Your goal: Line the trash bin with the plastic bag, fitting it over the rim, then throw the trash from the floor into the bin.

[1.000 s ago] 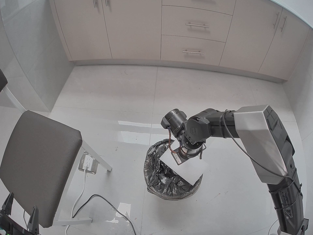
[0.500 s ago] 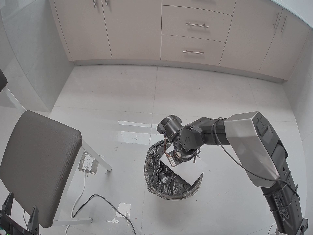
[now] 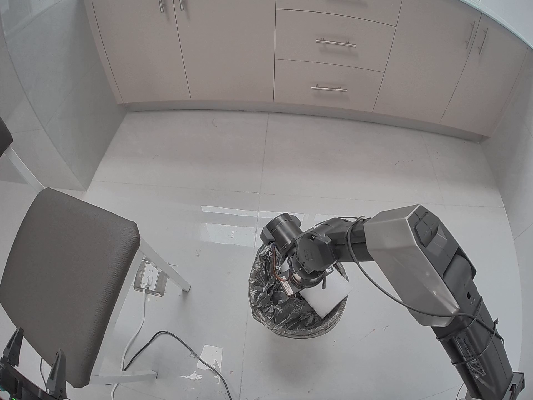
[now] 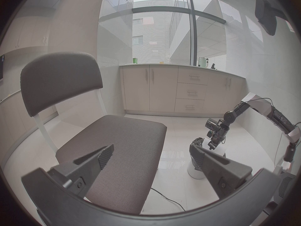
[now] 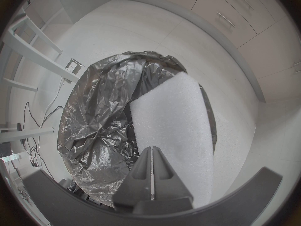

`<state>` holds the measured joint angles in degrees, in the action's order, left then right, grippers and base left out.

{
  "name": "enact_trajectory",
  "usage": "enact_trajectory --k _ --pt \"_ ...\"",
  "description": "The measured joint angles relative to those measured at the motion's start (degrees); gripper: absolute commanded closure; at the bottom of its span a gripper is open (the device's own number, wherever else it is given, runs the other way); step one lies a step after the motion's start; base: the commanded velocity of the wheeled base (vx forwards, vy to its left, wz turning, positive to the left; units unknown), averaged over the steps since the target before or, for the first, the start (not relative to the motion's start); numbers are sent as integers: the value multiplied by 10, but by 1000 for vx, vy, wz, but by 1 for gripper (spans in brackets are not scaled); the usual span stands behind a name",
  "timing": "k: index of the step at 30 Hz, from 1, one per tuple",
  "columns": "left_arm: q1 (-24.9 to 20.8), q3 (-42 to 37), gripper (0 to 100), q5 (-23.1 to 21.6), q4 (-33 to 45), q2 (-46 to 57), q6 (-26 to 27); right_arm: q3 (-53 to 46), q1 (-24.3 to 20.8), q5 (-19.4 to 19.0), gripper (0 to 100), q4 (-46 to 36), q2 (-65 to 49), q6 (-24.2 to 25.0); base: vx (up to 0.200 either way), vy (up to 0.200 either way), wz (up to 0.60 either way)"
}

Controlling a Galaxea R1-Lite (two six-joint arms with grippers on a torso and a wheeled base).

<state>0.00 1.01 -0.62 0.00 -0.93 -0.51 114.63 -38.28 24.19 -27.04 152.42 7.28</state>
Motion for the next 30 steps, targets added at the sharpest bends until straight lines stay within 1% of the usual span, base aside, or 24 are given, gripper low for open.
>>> enact_trajectory --k 7,13,18,21,28,30 --pt "0 0 0 0 0 0 0 0 -18 0 100 0 5 -3 0 0 0" --pt "0 0 0 0 0 0 1 0 -24 0 100 -1 -23 -5 0 0 0" --pt "0 0 0 0 0 0 1 0 -16 1 100 -3 -58 -5 0 0 0" --pt "0 0 0 0 0 0 1 0 0 1 100 -4 -75 -7 0 0 0" --pt "0 0 0 0 0 0 1 0 31 1 100 -2 -84 -13 0 0 0" --pt "0 0 0 0 0 0 1 0 33 1 100 -1 -83 -14 0 0 0"
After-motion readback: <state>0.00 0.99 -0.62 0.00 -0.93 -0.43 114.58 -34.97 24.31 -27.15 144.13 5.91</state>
